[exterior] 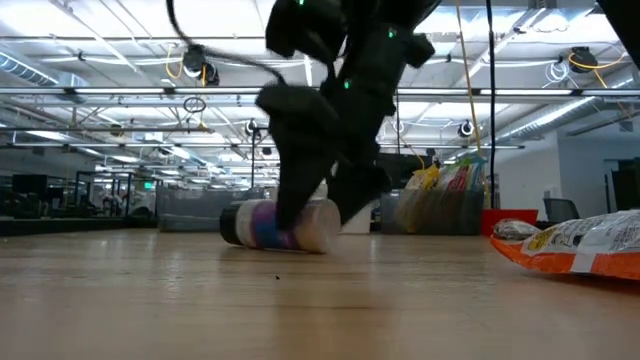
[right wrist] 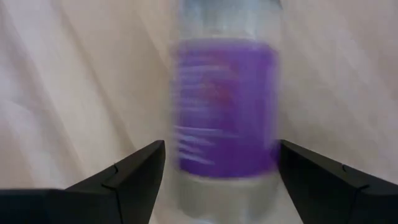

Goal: Pick & Place Food Item
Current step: Put the black seasoning bottle into the white bin

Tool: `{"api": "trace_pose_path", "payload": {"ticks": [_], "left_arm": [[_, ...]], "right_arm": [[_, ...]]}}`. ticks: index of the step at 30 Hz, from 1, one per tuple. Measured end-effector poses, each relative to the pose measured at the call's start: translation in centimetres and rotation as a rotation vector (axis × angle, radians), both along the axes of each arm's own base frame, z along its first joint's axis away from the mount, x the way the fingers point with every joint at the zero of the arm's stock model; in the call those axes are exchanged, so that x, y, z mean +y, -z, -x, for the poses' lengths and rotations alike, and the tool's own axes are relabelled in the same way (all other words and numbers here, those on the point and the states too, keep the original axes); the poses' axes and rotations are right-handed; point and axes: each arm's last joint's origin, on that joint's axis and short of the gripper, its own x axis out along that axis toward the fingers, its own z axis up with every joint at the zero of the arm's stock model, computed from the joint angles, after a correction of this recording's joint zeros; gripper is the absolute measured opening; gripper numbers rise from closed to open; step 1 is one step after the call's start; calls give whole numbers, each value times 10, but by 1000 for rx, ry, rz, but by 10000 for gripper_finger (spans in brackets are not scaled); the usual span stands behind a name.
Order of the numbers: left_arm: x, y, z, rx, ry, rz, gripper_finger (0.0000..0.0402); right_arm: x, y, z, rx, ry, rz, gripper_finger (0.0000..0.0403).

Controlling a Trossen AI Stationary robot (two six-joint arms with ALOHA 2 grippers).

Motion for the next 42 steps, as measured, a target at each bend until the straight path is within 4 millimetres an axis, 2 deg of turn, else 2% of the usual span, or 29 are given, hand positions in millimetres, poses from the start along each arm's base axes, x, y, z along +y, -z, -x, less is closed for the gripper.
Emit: {"api": "trace_pose_path", "payload": {"ticks": [10, 21, 29, 35, 42], "left_arm": [[0, 0, 0, 9, 10, 10, 184], [0, 0, 0, 10, 11, 9, 184], [0, 0, 0, 10, 11, 10, 184], [0, 0, 0, 11, 11, 10, 184], [0, 0, 0, 21, 21, -3, 184]], "right_arm": [[6, 7, 4, 55, -24, 19, 284], [6, 8, 5, 59, -15, 41, 207], [4, 8, 4, 51, -7, 42, 199], [1, -1, 6, 33, 0, 59, 196], [-9, -37, 11, -60, 16, 85, 195]]}}
